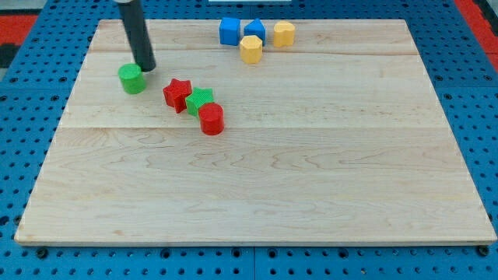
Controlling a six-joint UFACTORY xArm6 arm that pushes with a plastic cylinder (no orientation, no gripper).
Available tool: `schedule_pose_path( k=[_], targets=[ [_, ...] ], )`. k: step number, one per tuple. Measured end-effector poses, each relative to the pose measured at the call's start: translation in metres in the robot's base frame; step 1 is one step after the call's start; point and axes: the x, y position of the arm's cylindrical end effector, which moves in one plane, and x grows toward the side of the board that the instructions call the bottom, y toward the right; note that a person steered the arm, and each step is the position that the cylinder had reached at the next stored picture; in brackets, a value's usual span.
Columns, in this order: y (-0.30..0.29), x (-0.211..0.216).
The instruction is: Keep green circle in between blue cube and green star
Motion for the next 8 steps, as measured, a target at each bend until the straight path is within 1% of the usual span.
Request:
schedule_pose_path(
  k=[1, 2, 3, 4, 5, 6, 8],
  targets=[
    [-0.011, -0.018],
    [-0.05, -0.02],
    [-0.081, 0.018],
    [-0.044, 0.043],
    [0.042, 0.028],
    [0.084, 0.019],
    [0.083, 0.011]
  ],
)
